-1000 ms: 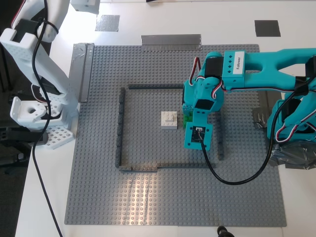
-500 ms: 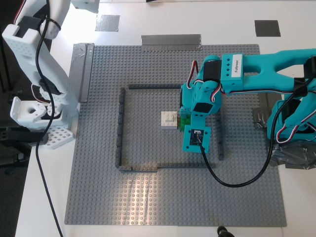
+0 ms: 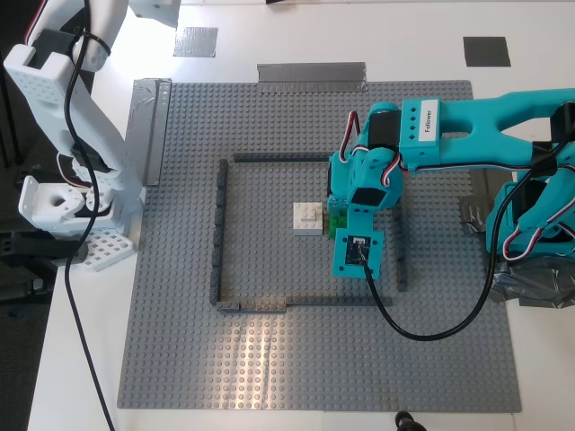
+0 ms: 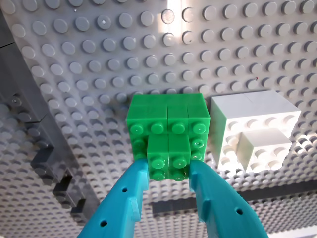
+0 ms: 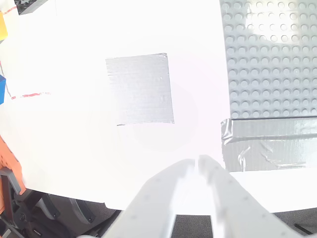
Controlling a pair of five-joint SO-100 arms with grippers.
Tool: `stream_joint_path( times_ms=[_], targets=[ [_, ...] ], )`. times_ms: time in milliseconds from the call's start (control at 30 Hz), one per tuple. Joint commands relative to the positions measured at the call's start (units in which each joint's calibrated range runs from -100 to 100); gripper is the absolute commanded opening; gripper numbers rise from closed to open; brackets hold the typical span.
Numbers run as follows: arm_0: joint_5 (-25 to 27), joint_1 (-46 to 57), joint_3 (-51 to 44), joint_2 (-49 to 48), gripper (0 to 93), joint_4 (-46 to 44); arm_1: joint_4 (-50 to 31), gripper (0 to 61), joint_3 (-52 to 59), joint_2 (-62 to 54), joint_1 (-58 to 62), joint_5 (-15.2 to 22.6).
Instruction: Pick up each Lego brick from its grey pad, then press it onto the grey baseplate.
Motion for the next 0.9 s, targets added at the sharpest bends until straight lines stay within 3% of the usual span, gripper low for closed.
stream_joint_path(
  times_ms=[0,333,867],
  targets=[
    [0.24,0.33,-2.97,-0.12,0.0,-0.38,0.33,0.1,-4.79,-1.11,0.48,-0.1],
    [0.24,0.4,-7.49,1.94,0.0,-0.05,0.74,0.1,-4.34,-1.37,0.48,-0.2],
    [0.24,0.91,-6.59,1.94,0.0,0.35,0.82,0.1,-3.62,-1.62,0.12,-0.49]
  ],
)
